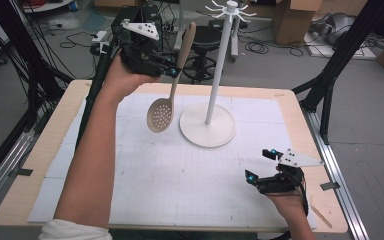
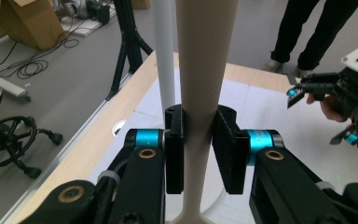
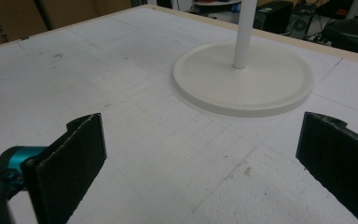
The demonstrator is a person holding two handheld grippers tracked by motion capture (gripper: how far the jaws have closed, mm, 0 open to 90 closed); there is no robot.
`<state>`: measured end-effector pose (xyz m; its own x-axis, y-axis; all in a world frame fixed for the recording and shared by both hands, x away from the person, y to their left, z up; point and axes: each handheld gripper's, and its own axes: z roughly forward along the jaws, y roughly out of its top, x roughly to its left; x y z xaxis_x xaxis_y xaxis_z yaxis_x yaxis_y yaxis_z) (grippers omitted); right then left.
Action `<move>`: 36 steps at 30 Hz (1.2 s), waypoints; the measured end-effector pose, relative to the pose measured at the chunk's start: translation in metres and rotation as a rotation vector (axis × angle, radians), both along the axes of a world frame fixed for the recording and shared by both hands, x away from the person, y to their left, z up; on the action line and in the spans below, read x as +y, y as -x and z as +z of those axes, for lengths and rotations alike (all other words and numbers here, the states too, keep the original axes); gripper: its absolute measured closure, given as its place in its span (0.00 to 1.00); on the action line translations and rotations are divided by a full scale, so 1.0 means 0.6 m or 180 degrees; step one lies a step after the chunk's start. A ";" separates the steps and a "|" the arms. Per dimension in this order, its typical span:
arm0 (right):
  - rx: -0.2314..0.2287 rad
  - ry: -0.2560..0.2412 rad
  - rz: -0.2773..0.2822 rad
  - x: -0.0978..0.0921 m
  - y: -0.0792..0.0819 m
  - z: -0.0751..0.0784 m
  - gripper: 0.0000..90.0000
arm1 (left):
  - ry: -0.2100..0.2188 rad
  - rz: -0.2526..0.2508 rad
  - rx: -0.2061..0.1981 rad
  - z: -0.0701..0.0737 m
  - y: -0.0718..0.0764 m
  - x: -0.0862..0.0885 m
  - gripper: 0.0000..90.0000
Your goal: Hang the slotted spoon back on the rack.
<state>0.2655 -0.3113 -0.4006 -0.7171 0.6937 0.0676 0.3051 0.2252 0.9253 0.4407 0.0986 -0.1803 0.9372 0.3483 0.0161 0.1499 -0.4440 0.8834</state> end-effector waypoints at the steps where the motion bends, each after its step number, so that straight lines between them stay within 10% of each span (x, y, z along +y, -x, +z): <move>1: 0.0001 -0.0003 0.0000 0.000 0.000 0.000 0.00 | -0.0008 -0.0008 0.0002 0.003 -0.004 -0.004 0.83; 11: -0.0006 -0.0021 0.0005 -0.001 -0.001 0.000 0.00 | -0.0077 0.0032 -0.0068 0.036 -0.019 -0.034 0.83; 36: -0.0001 -0.0033 -0.0013 -0.008 0.000 -0.001 0.00 | -0.0263 0.0097 0.0020 0.023 -0.049 -0.079 0.83</move>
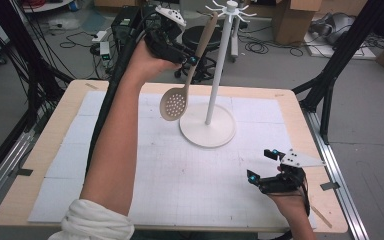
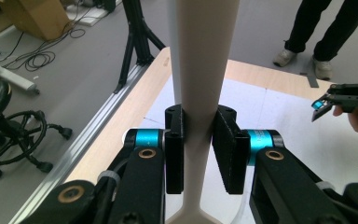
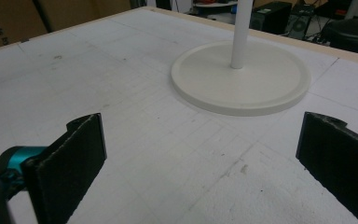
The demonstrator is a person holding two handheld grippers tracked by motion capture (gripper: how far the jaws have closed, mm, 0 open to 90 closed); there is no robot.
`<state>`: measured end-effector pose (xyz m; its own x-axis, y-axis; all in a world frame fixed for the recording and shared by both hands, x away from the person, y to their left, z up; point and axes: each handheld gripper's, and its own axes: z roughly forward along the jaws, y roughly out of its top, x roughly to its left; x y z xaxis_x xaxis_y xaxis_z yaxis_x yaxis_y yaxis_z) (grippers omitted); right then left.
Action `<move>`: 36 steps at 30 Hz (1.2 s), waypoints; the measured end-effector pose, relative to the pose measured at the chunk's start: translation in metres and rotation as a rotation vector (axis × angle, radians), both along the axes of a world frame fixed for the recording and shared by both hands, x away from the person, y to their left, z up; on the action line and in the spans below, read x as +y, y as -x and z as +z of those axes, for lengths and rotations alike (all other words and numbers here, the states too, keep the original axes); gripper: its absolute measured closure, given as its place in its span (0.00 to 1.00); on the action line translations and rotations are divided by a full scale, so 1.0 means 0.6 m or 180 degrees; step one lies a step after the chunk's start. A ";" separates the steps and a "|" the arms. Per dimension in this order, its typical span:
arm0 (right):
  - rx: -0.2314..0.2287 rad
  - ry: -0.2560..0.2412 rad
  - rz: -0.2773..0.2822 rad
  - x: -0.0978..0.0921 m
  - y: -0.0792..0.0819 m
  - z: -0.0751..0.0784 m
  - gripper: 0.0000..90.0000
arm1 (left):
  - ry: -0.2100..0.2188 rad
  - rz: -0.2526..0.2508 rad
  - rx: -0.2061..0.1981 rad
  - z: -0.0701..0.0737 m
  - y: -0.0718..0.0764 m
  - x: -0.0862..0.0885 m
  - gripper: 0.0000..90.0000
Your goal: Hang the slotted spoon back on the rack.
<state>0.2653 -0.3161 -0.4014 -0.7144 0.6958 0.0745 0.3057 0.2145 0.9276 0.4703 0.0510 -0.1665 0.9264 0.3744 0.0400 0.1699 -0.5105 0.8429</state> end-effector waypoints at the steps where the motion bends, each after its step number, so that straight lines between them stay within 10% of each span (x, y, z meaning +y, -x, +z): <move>1: 0.0000 0.0000 0.0000 0.000 0.000 0.000 0.00 | 0.0000 0.0000 0.0000 0.000 0.000 0.000 0.83; 6: 0.0016 -0.0004 -0.0007 -0.002 0.000 -0.001 0.00 | -0.0016 0.0066 -0.0015 -0.008 -0.007 -0.013 0.81; 13: 0.0000 0.0001 -0.0007 -0.003 0.002 -0.001 0.00 | -0.0003 0.0177 0.0173 -0.024 -0.010 0.002 0.51; 36: 0.0011 0.0038 0.0040 0.006 0.003 -0.001 0.00 | 0.0635 0.0157 0.0162 -0.127 0.087 0.160 0.33</move>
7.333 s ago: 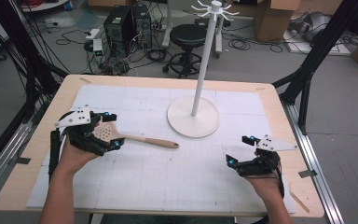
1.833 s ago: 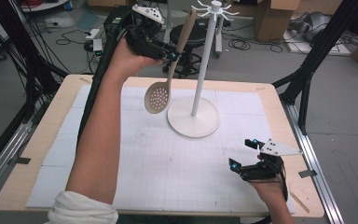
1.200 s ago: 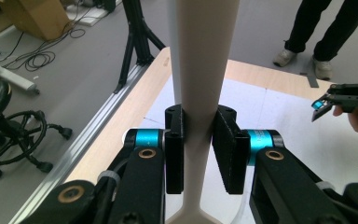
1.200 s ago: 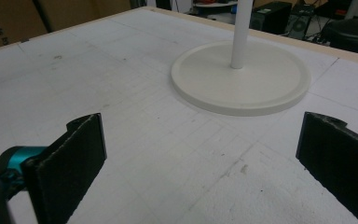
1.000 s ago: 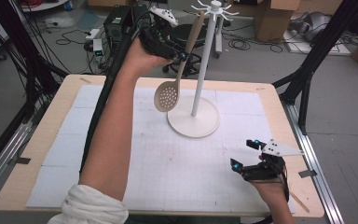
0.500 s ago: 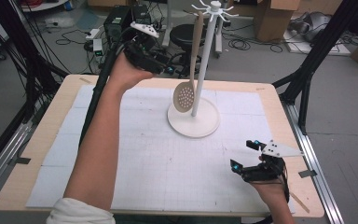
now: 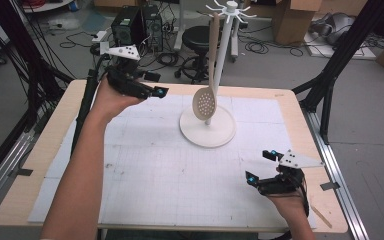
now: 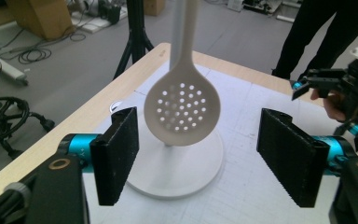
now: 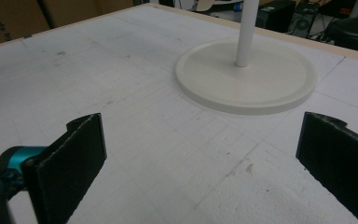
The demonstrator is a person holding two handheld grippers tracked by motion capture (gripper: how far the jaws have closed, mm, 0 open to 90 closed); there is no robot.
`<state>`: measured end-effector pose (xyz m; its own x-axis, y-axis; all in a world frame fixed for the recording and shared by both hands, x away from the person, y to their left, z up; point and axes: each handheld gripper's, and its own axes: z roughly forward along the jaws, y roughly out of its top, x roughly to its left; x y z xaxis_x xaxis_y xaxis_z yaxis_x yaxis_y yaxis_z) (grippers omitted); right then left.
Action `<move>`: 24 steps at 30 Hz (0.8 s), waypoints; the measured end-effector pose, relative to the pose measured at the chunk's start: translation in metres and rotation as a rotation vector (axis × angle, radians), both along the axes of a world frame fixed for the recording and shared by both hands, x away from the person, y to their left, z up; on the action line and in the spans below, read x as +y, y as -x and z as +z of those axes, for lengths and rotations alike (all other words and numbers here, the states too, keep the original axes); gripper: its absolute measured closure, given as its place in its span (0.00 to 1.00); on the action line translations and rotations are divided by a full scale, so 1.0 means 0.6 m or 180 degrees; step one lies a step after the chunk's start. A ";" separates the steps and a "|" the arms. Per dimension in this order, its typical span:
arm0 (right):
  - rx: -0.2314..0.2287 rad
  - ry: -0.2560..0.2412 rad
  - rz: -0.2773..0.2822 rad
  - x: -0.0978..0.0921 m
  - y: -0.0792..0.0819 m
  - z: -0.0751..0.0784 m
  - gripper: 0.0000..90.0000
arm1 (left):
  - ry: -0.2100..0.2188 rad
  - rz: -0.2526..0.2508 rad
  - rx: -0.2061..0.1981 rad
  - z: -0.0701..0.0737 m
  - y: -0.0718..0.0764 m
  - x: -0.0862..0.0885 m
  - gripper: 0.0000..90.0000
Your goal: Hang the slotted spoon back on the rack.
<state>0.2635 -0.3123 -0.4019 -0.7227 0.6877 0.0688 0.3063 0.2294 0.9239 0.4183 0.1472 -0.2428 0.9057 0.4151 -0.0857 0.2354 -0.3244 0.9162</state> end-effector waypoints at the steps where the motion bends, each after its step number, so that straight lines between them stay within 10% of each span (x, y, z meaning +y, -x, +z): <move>1: -0.0001 0.0002 -0.0001 0.000 0.000 0.000 0.00 | 0.0016 -0.0018 0.0002 -0.004 0.005 0.004 0.32; 24: -0.0009 0.0020 0.0052 0.009 -0.003 0.000 0.00 | 0.0284 0.0144 -0.0136 -0.141 0.139 0.098 0.20</move>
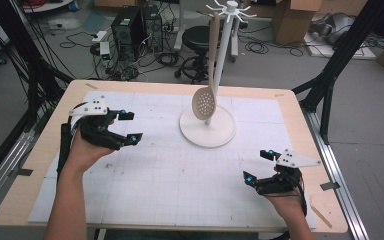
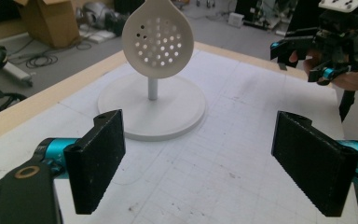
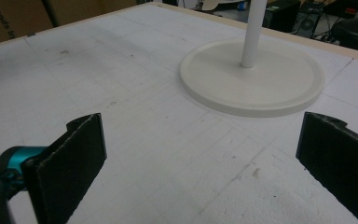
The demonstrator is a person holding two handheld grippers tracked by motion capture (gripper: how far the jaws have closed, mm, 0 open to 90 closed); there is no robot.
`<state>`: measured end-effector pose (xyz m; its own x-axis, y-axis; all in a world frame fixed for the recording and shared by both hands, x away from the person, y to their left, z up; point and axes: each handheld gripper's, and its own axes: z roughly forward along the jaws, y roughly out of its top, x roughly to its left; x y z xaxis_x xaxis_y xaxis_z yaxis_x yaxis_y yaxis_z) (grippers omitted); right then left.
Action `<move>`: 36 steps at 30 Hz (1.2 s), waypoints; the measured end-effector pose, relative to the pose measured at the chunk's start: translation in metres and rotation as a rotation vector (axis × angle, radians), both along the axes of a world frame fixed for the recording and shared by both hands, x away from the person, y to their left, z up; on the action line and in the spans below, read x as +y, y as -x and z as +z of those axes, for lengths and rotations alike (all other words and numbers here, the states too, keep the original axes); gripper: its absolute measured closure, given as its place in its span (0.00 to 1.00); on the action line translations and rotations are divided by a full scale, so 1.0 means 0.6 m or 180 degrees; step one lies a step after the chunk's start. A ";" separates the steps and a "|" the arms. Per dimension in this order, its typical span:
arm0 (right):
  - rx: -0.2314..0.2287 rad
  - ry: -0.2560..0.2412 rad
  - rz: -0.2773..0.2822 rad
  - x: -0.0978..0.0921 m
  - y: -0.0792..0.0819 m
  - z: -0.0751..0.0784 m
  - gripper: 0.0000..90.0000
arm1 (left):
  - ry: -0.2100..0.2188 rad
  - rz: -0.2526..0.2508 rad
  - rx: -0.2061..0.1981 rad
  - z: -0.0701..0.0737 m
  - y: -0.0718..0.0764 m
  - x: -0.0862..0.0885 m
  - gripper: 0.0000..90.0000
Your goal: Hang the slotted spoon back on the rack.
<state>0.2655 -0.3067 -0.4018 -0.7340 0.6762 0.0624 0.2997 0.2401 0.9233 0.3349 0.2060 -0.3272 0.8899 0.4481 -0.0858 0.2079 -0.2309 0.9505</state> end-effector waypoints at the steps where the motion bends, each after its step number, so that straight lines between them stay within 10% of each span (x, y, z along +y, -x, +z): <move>1: -0.0013 0.0000 0.0004 0.000 0.000 0.000 0.00 | 0.0052 0.0007 -0.0016 -0.006 0.006 0.005 0.20; 26: 0.0015 -0.0031 -0.0074 -0.014 0.000 -0.001 0.00 | 0.0193 0.0095 0.0173 -0.078 0.007 0.021 0.02; 36: 0.0046 -0.0006 -0.0054 -0.003 -0.015 -0.005 0.00 | 0.0011 0.0066 0.0187 -0.098 0.019 0.011 0.02</move>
